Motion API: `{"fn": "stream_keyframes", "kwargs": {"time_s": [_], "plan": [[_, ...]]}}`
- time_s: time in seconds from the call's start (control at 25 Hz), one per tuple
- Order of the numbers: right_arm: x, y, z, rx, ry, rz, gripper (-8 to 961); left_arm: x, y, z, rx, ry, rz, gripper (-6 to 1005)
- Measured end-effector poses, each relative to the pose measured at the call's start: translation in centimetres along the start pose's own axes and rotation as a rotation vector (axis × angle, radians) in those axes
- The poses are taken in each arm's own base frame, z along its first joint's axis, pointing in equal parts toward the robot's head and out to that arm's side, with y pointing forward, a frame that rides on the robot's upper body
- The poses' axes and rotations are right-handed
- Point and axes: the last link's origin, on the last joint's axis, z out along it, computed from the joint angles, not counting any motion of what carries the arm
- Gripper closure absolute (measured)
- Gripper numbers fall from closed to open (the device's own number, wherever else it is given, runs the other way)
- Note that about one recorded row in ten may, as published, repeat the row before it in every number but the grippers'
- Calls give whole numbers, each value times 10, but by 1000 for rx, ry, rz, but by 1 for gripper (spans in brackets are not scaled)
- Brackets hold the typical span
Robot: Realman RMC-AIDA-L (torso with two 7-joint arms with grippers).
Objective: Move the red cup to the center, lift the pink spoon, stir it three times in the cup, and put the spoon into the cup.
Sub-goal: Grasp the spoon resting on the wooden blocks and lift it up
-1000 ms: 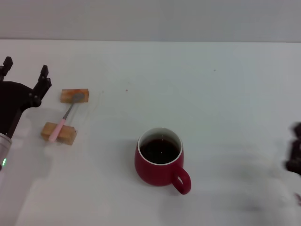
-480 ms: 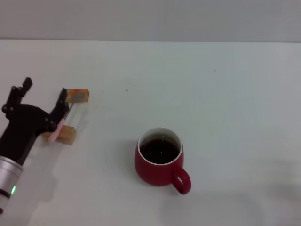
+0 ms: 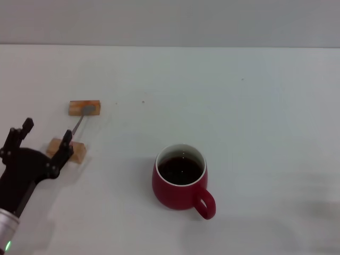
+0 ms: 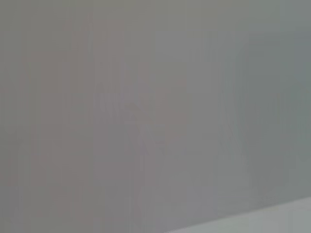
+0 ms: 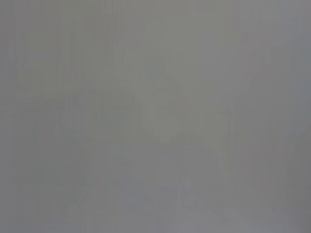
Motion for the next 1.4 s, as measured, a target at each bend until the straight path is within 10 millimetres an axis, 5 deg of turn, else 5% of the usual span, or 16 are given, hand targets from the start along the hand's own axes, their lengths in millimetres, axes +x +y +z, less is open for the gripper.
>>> {"fn": "stream_keyframes", "kwargs": {"time_s": [0.36,1.4], "plan": [[-1,-1,0,6,-4,0,533,-7,6,-15,-14,-34,-8,165],[0,3,-4,-8,4,12,534,-20,11,-16,-46,-115,-34,167]]}}
